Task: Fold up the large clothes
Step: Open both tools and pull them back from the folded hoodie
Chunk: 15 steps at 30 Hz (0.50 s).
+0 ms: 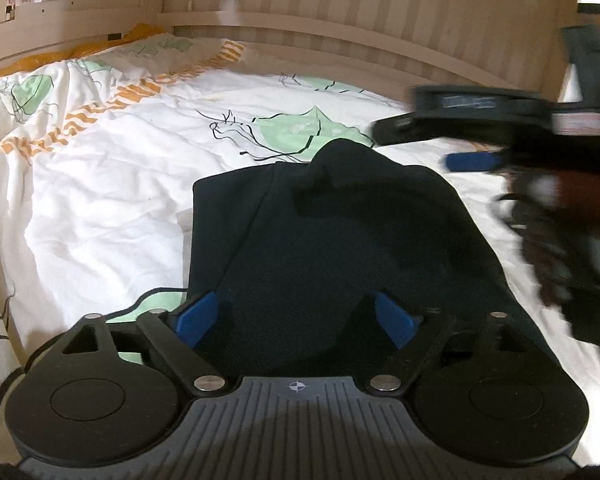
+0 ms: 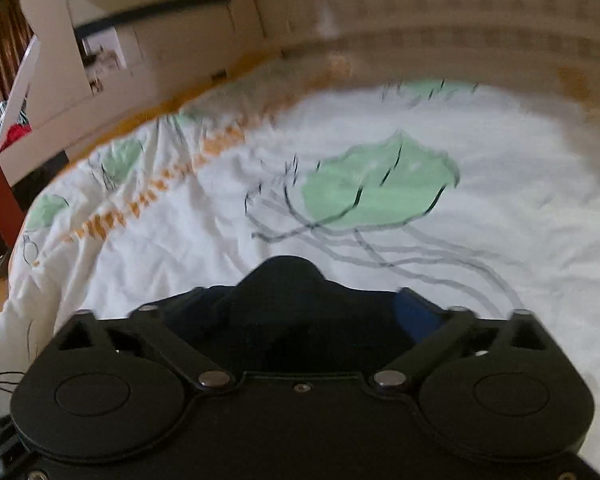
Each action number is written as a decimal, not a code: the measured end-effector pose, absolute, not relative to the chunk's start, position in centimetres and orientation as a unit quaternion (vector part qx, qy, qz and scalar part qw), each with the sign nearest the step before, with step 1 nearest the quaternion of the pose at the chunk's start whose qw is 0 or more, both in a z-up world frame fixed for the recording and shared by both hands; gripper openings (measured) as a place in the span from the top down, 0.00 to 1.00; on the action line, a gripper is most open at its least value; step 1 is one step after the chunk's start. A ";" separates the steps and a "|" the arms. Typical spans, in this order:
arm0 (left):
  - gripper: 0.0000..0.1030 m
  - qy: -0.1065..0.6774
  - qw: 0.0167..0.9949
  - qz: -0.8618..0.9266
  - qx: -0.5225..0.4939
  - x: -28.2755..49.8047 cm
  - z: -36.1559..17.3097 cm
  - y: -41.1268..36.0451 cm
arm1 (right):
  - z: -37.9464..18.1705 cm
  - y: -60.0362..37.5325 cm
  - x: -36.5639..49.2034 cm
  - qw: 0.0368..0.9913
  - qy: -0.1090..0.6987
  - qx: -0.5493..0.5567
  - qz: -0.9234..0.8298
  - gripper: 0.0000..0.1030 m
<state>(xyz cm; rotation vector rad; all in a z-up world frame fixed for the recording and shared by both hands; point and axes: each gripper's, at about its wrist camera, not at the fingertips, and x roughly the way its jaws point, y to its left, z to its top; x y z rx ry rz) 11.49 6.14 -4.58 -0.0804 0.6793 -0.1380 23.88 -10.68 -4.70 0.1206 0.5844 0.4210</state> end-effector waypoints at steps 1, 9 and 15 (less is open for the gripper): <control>0.10 0.332 0.940 -0.067 -0.038 11.5 -4.4 6.1 | -4.2 -11.1 23.0 0.938 0.275 0.058 0.203 0.00; 0.00 0.305 0.951 -0.032 -0.029 9.5 -1.6 6.3 | -1.7 -15.1 16.4 0.959 0.230 0.083 0.142 0.00; 0.00 0.309 0.951 -0.023 -0.009 7.5 1.6 5.9 | -0.9 -16.1 12.3 0.966 0.225 0.094 0.092 0.00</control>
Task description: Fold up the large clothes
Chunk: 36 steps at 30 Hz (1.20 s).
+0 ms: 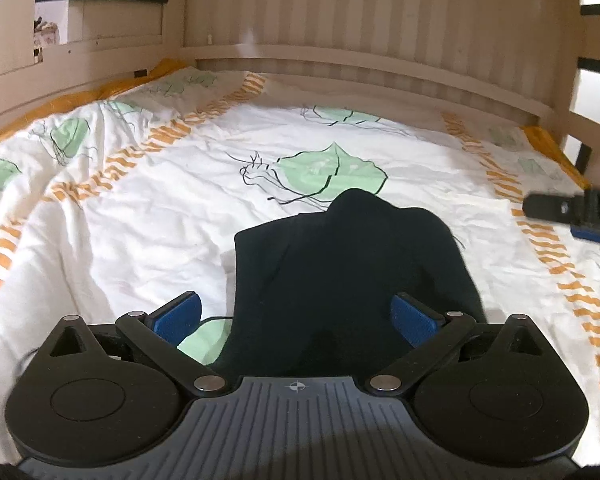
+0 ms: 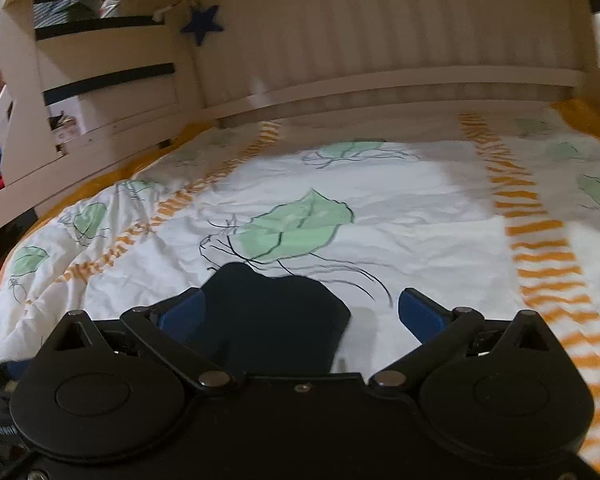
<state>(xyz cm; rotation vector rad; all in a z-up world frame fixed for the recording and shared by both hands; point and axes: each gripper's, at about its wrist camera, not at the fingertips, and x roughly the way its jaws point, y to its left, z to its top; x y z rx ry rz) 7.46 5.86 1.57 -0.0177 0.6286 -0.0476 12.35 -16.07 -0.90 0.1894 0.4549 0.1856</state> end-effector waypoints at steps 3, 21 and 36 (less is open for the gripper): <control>0.00 0.315 0.949 -0.014 0.001 6.7 2.8 5.1 | -0.9 -16.2 10.7 0.962 0.235 0.106 0.085 0.00; 0.01 0.355 0.934 0.029 0.010 2.8 3.3 4.5 | -2.3 -14.3 3.9 0.951 0.290 0.079 0.067 0.00; 0.01 0.366 0.930 0.026 0.013 1.1 2.9 4.4 | -2.4 -13.3 1.7 0.945 0.316 0.053 0.061 0.00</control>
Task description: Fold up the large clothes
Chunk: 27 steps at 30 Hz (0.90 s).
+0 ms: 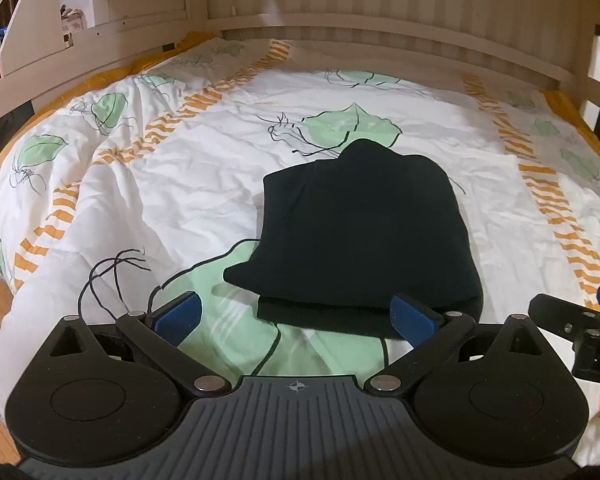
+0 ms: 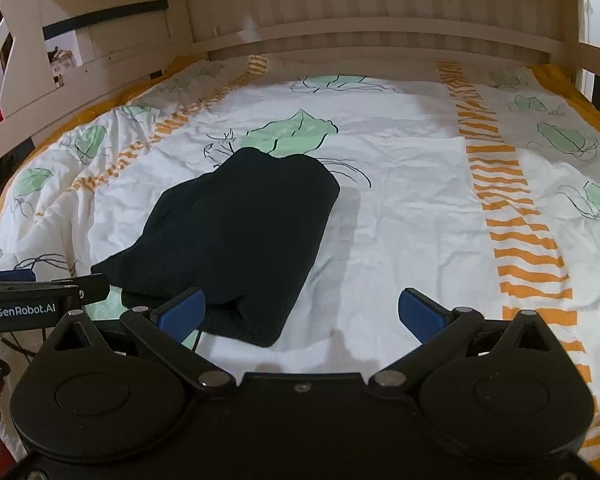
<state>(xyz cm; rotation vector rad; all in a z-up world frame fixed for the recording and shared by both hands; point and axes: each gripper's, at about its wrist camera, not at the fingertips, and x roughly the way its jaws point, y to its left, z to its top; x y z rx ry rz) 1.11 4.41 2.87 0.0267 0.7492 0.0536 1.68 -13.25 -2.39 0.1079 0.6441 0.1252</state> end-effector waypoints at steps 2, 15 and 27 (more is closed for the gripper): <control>0.01 0.366 0.930 0.026 0.014 1.1 2.8 4.4 | -2.4 -13.1 1.5 0.945 0.317 0.052 0.062 0.00; 0.01 0.372 0.928 0.024 0.018 0.4 2.6 4.2 | -2.2 -13.1 0.8 0.944 0.321 0.053 0.059 0.00; 0.01 0.380 0.925 0.020 0.021 0.6 2.5 4.0 | -2.4 -13.4 0.9 0.942 0.328 0.056 0.053 0.00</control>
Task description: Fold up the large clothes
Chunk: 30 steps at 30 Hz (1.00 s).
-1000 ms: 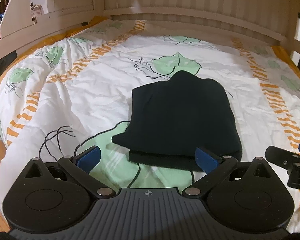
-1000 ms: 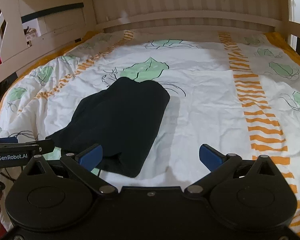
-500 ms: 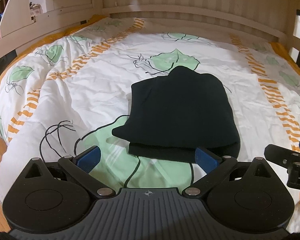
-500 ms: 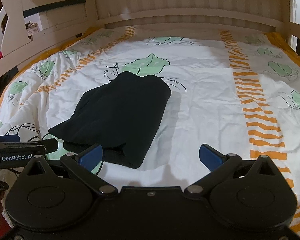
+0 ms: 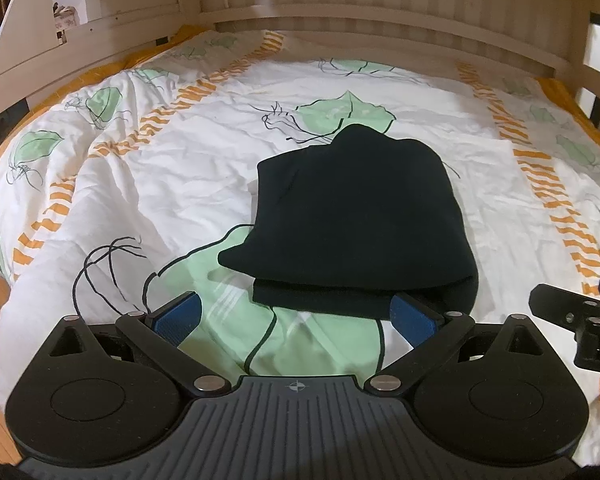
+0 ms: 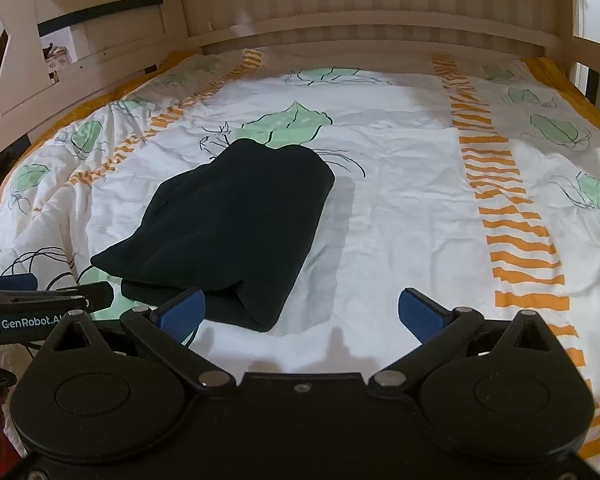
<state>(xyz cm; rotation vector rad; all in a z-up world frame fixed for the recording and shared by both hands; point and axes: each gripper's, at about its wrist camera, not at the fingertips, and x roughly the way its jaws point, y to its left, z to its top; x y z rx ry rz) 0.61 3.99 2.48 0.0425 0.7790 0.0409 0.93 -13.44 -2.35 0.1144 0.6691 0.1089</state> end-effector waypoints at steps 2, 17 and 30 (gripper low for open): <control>0.01 0.380 0.925 0.020 0.021 0.6 2.5 4.0 | -2.4 -13.4 1.0 0.941 0.330 0.057 0.053 0.00; 0.01 0.389 0.921 0.018 0.021 1.3 2.1 4.0 | -3.0 -13.5 1.7 0.935 0.345 0.059 0.051 0.00; 0.01 0.392 0.920 0.016 0.021 1.8 1.9 4.1 | -3.3 -13.4 2.1 0.932 0.354 0.060 0.051 0.00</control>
